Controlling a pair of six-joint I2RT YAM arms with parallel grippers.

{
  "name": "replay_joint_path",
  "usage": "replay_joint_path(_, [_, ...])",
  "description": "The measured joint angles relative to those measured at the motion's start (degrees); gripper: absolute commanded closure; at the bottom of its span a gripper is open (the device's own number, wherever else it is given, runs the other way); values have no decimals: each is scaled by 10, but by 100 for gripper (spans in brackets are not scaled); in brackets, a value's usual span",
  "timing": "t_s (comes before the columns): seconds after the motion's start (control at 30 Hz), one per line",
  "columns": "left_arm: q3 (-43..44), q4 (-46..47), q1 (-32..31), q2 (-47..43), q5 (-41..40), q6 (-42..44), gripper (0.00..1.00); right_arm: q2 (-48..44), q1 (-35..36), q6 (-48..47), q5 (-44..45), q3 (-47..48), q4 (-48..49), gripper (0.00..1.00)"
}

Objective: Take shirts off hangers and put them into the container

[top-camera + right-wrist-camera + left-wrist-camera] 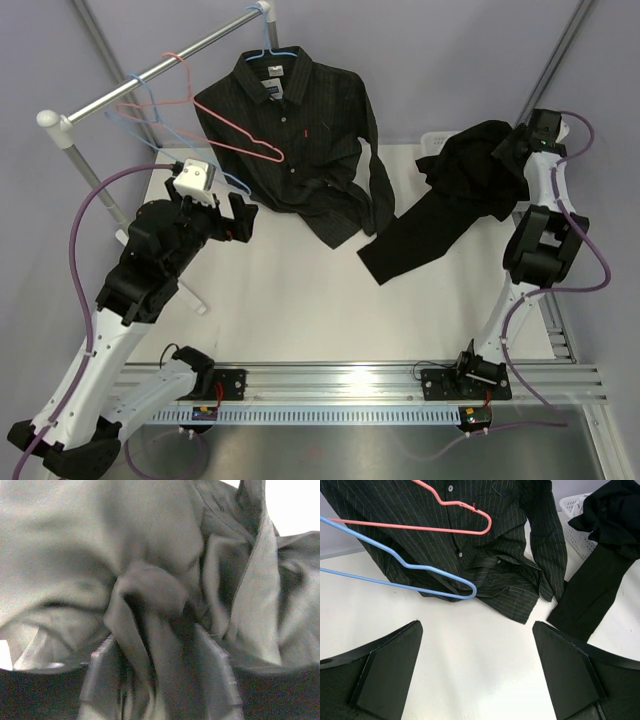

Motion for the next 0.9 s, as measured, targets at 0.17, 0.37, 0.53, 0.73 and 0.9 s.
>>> replay_joint_path(0.17, [-2,0,0,-14,-1,0,1,-155,0,-3,-5,-77,68,9])
replay_joint_path(0.37, [-6,1,0,-33,-2,0,1,-343,18,7,-16,-219,149,5])
replay_joint_path(0.53, [-8,2,0,-39,-2,0,1,-443,57,47,-53,-420,216,4])
replay_joint_path(0.73, [-9,2,0,-39,-3,0,1,-482,89,103,-80,-625,244,3])
replay_joint_path(0.9, [-10,3,0,-39,-4,0,1,-470,106,125,-83,-674,249,2])
